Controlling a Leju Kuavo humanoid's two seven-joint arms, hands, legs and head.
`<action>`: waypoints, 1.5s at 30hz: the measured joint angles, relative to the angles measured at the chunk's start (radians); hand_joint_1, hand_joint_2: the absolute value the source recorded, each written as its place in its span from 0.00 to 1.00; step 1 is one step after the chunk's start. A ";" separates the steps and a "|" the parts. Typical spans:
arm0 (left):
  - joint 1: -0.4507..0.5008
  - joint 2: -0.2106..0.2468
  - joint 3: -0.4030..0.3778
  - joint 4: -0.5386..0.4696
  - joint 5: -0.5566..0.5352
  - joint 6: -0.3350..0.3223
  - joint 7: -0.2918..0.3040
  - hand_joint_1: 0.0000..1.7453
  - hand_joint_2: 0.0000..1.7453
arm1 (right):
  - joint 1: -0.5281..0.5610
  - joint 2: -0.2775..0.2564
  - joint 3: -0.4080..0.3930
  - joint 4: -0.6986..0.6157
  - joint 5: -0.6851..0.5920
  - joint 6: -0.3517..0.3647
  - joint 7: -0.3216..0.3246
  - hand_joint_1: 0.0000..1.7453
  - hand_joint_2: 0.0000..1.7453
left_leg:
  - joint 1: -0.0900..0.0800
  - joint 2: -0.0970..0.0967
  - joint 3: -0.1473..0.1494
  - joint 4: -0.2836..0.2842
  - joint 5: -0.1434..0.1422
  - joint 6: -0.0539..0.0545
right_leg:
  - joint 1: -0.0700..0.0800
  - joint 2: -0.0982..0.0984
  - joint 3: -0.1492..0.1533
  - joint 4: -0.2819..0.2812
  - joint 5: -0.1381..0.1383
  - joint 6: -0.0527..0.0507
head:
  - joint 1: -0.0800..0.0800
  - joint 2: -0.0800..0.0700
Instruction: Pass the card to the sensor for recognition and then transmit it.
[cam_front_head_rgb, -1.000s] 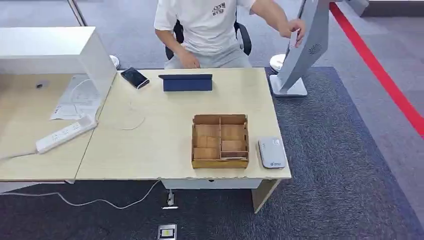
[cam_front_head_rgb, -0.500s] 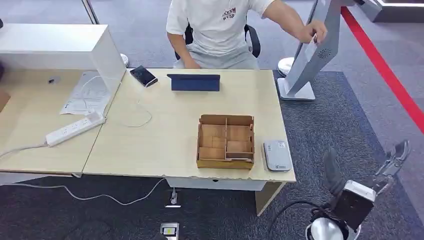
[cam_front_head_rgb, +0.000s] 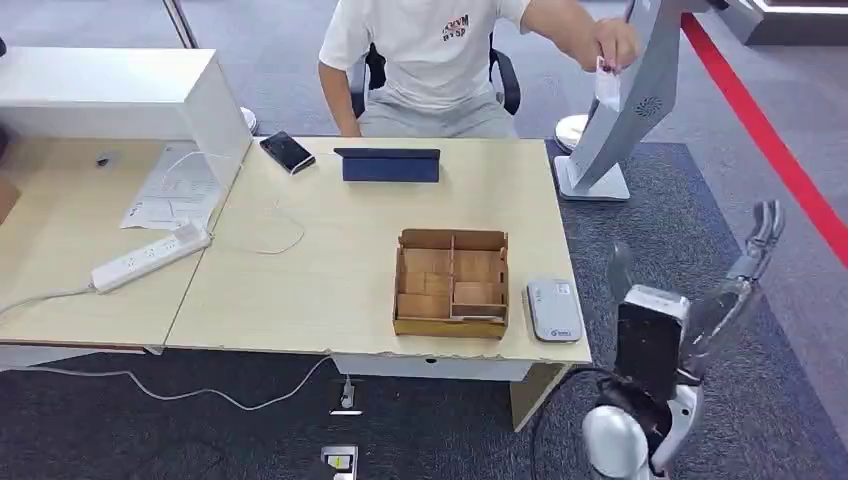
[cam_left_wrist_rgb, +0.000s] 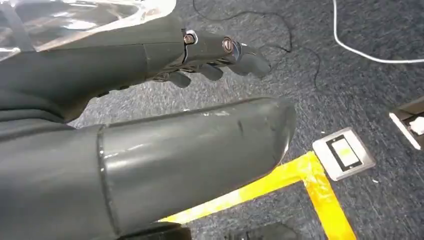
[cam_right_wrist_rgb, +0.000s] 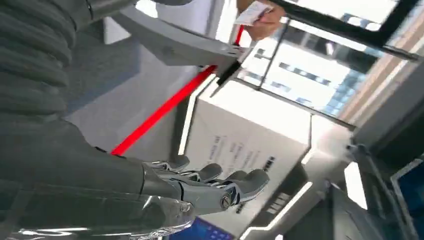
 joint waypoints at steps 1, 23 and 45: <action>-0.009 0.004 -0.019 0.000 0.024 0.000 0.009 0.00 0.00 | -0.037 -0.034 0.041 0.012 0.024 0.000 0.134 0.00 1.00 | 0.000 0.000 -0.001 0.000 0.001 0.000 | 0.000 0.000 -0.001 0.000 0.001 0.000 | 0.000 0.000; -0.121 0.085 -0.391 -0.017 0.272 0.000 0.061 0.00 0.00 | -0.489 -0.429 0.492 0.345 0.101 0.311 0.610 0.00 1.00 | 0.000 -0.003 -0.006 0.001 0.003 0.001 | 0.000 -0.001 -0.007 0.000 0.003 0.001 | 0.000 0.000; -0.154 0.101 -0.510 -0.021 0.302 -0.007 0.060 0.00 0.00 | -0.553 -0.436 0.519 0.528 0.161 0.284 0.611 1.00 1.00 | 0.000 -0.003 -0.006 0.001 0.003 0.001 | 0.000 -0.001 -0.007 0.000 0.003 0.001 | 0.000 0.000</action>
